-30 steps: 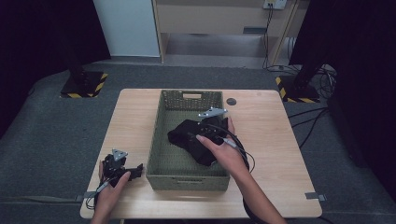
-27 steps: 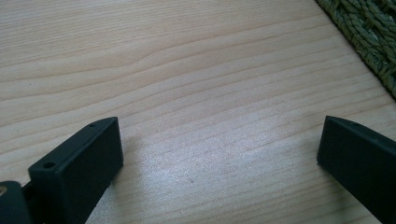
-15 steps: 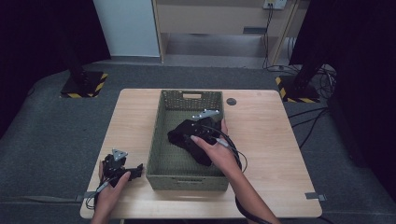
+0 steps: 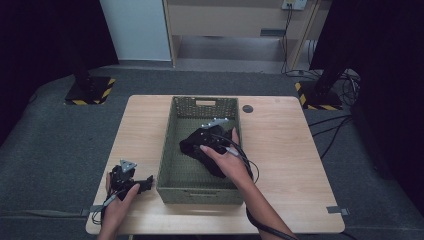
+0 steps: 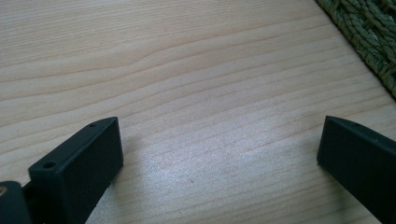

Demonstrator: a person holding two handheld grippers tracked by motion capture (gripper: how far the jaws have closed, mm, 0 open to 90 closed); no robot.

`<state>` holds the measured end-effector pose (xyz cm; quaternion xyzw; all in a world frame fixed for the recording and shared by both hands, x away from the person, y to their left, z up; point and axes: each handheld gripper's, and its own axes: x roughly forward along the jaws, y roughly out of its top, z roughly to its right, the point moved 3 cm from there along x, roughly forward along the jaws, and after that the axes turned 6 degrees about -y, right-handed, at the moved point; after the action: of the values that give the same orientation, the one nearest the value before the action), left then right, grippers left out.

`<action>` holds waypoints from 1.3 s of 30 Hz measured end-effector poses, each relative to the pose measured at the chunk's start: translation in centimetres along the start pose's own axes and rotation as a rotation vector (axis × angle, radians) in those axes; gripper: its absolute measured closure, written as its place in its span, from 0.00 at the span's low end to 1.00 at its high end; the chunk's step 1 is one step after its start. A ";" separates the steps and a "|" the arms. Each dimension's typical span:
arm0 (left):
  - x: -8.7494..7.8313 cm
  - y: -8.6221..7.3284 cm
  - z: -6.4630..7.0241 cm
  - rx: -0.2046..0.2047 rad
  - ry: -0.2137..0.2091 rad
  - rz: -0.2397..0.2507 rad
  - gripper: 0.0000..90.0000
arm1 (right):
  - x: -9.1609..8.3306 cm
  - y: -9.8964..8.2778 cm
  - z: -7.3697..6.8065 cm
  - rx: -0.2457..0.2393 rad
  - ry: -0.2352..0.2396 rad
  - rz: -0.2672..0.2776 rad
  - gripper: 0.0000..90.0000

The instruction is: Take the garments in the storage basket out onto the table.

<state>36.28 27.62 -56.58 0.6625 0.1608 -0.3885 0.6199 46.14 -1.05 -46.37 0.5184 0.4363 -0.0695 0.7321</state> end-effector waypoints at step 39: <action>0.0 0.0 0.0 0.000 0.001 -0.001 0.00 | 4.5 -1.0 0.3 0.005 0.005 -0.106 0.03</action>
<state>36.28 27.61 -56.57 0.6625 0.1614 -0.3886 0.6198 48.52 -0.10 -50.25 0.4966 0.4647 -0.1084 0.7251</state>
